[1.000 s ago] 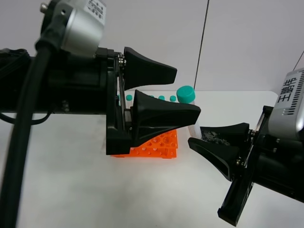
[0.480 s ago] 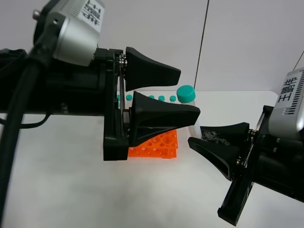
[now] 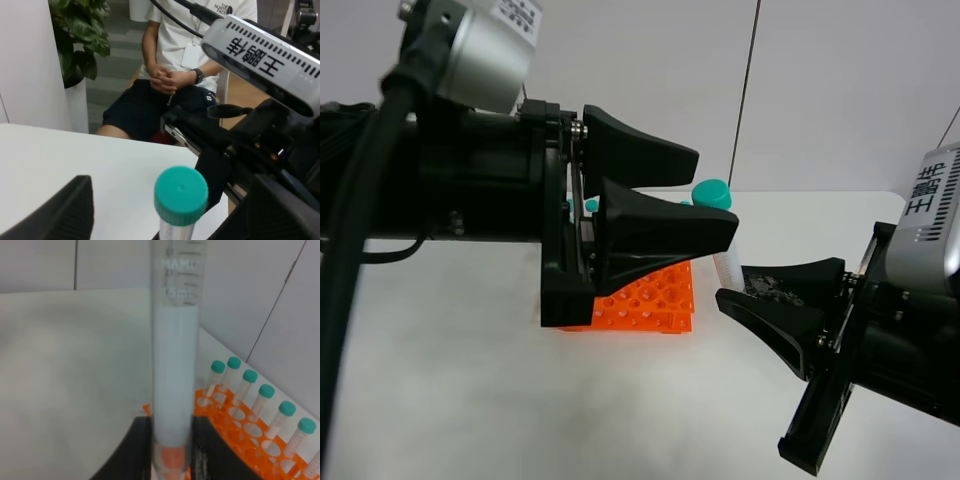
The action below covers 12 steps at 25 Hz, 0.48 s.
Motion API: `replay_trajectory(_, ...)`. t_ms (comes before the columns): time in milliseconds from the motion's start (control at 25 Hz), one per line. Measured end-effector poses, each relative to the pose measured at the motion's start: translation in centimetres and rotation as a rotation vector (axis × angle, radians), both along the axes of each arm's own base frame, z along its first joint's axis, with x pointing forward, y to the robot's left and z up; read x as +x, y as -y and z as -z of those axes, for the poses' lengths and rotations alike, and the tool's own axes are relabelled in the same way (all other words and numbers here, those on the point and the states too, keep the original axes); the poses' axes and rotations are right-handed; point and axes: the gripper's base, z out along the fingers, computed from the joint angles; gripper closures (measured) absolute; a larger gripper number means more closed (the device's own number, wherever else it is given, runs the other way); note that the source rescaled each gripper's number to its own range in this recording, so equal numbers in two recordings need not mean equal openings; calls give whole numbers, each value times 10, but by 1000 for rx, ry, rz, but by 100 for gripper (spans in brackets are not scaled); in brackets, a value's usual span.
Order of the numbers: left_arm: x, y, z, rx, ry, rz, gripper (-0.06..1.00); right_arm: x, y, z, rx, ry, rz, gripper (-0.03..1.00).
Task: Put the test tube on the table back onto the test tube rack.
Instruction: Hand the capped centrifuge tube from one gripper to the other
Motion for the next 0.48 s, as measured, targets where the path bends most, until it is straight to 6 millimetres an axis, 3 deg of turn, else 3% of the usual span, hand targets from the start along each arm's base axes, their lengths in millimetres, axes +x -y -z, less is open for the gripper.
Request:
replay_trajectory(240, 0, 0, 0, -1, -4, -1, 34, 0, 0, -1, 5, 4, 1, 96)
replay_trajectory(320, 0, 0, 0, -1, -5, -1, 49, 0, 0, -1, 12, 11, 3, 96)
replay_trajectory(480, 0, 0, 0, -4, -13, -1, 92, 1, 0, -2, 17, 11, 5, 96)
